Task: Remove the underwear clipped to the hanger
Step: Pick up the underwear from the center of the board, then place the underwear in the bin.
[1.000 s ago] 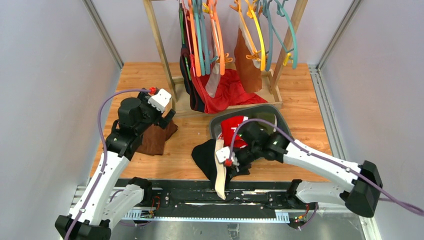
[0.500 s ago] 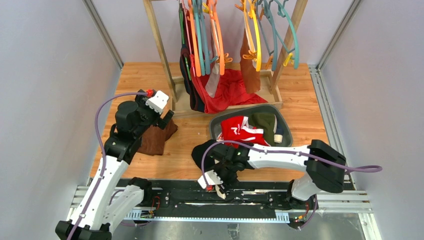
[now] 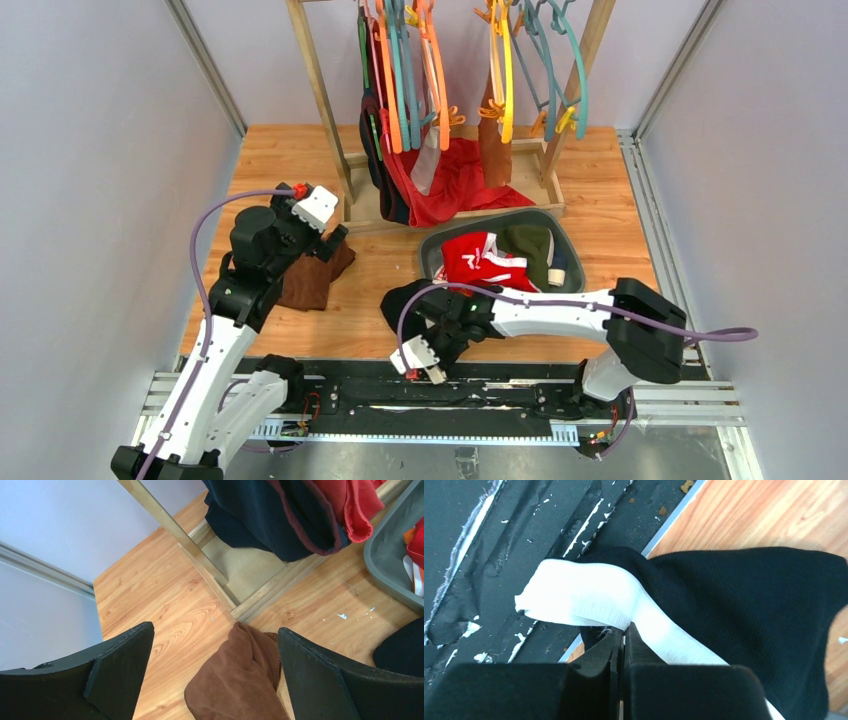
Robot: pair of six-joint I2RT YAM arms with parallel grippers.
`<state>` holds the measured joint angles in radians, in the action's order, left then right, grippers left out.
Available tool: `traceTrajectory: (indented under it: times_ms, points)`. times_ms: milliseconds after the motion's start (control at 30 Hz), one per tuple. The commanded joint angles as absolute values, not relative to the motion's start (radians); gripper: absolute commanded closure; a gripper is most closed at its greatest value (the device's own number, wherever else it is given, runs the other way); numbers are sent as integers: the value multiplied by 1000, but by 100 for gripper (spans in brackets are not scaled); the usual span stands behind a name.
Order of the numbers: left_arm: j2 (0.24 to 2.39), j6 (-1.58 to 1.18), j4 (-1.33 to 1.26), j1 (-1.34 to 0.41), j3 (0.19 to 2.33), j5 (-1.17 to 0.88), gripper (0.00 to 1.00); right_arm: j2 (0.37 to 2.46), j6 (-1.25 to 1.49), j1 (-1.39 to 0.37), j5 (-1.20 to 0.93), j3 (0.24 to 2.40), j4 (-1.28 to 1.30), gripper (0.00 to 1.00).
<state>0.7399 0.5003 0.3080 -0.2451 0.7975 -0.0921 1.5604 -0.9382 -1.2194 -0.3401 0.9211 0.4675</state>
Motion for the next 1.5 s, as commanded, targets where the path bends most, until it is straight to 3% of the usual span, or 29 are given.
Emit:
traceTrajectory:
  times_ms: [0, 333, 867, 1167, 1467]
  points:
    - [725, 509, 267, -242, 790, -105, 2, 1456, -911, -1234, -367, 960, 456, 99]
    - [726, 513, 264, -242, 790, -100, 2, 1217, -847, -1143, -462, 1070, 508, 99]
    - [738, 520, 258, -242, 790, -101, 2, 886, -666, -705, -460, 1099, 500, 99]
    - [731, 521, 265, -242, 793, -107, 2, 971, -684, -674, -403, 983, 497, 99]
    - [719, 522, 268, -242, 792, -113, 2, 1256, -648, -674, -306, 932, 432, 99]
